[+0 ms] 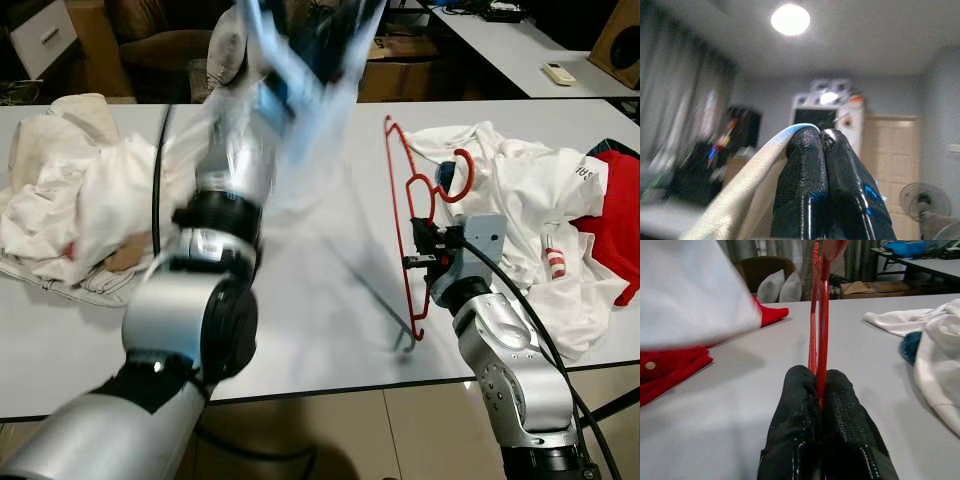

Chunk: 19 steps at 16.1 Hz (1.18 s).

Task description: Hang hanger

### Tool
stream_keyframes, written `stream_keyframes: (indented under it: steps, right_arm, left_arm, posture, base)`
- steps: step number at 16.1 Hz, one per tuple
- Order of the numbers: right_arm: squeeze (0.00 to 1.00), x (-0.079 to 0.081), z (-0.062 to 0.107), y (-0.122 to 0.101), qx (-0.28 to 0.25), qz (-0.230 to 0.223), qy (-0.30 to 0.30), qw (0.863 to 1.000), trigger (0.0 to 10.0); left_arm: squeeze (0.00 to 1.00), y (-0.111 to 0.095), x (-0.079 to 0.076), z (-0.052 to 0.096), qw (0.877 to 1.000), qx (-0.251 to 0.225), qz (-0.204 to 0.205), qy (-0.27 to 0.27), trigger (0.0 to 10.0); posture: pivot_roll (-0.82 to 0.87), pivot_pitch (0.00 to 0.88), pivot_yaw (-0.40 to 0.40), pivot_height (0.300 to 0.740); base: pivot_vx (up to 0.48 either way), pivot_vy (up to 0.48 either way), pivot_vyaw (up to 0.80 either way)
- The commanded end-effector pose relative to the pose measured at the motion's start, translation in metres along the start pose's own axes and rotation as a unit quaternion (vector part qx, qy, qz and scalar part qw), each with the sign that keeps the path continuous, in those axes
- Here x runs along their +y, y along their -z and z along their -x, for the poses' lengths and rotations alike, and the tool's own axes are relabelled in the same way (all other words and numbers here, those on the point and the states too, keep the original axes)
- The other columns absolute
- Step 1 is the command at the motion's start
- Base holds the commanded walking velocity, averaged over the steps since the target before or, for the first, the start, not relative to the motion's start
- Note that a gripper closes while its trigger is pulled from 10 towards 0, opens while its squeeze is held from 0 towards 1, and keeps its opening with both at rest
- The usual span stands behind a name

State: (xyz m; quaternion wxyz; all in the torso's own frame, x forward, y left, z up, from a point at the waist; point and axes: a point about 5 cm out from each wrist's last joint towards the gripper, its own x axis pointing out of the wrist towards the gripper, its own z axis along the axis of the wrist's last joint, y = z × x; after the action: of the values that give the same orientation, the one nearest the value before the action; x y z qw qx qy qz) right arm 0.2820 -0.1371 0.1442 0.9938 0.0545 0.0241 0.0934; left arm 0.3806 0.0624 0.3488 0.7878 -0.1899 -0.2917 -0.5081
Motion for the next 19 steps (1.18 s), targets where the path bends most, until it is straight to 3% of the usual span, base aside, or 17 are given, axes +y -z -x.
stream_keyframes:
  steps: [1,3,4,5,7,8,10,11,12,13,15,19]
  right_arm:
    - [0.00,-0.005,-0.002,-0.002,-0.007,0.004,0.016,1.000,10.0]
    - [0.00,-0.005,-0.001,-0.001,-0.008,0.000,0.024,1.000,10.0]
    - [0.00,-0.007,0.000,0.000,-0.009,-0.005,0.036,0.999,10.0]
    - [0.00,-0.009,0.001,0.001,-0.008,-0.007,0.042,0.999,10.0]
    - [0.00,-0.012,0.001,0.002,-0.009,-0.015,0.056,0.998,10.0]
    - [0.00,-0.013,0.001,0.002,-0.010,-0.015,0.060,0.998,10.0]
    - [0.00,-0.015,0.001,0.002,-0.010,-0.015,0.069,0.997,10.0]
    - [0.00,-0.017,0.001,0.002,-0.011,-0.017,0.076,0.997,10.0]
    - [0.00,-0.018,0.001,0.001,-0.014,-0.019,0.084,0.996,10.0]
    - [0.00,-0.019,0.000,0.001,-0.017,-0.020,0.091,0.996,10.0]
    - [0.00,-0.022,0.000,0.000,-0.021,-0.023,0.109,0.994,10.0]
    - [0.00,-0.026,0.001,0.001,-0.022,-0.025,0.120,0.992,10.0]
  left_arm:
    - [0.00,-0.002,-0.005,-0.005,1.000,0.000,-0.001,0.021,0.0]
    - [0.00,0.014,0.002,0.006,0.998,0.056,-0.029,-0.003,0.0]
    - [0.00,0.032,0.011,0.025,0.989,0.125,-0.058,-0.047,0.0]
    - [0.00,0.041,0.012,0.033,0.982,0.164,-0.074,-0.053,0.0]
    - [0.00,0.070,0.008,0.058,0.951,0.281,-0.130,-0.016,0.0]
    - [0.00,0.081,0.005,0.069,0.941,0.309,-0.136,-0.004,0.0]
    - [0.00,0.093,0.002,0.078,0.937,0.328,-0.121,-0.009,0.0]
    - [0.00,0.101,0.000,0.082,0.929,0.349,-0.124,-0.010,9.5]
    - [0.00,0.109,-0.007,0.085,0.927,0.360,-0.099,0.015,10.0]
    - [1.00,0.114,-0.016,0.086,0.931,0.357,-0.070,0.039,10.0]
    - [1.00,0.124,-0.024,0.089,0.924,0.373,-0.063,0.061,10.0]
    - [1.00,0.132,-0.024,0.101,0.904,0.417,-0.065,0.067,10.0]
  posture:
    - [-0.21,0.000,0.012,0.740]
    - [-0.21,0.000,0.018,0.740]
    - [-0.20,0.000,0.024,0.740]
    - [-0.20,0.000,0.024,0.740]
    - [-0.20,0.000,0.024,0.740]
    - [-0.20,0.000,0.025,0.740]
    - [-0.19,0.000,0.024,0.740]
    - [-0.19,0.000,0.024,0.740]
    - [-0.18,0.000,0.027,0.740]
    - [-0.18,0.000,0.030,0.740]
    - [-0.18,0.000,0.035,0.740]
    - [-0.19,0.000,0.044,0.740]
  base:
    - [0.000,0.000,0.00]
    - [0.000,0.000,0.00]
    - [0.000,0.000,0.00]
    - [0.000,0.000,0.00]
    - [0.000,0.000,0.00]
    - [0.000,0.000,0.00]
    - [0.000,0.000,0.00]
    - [0.000,0.000,0.00]
    - [0.000,0.000,0.00]
    - [0.000,0.000,0.00]
    - [0.000,0.000,0.00]
    - [0.000,0.000,0.00]
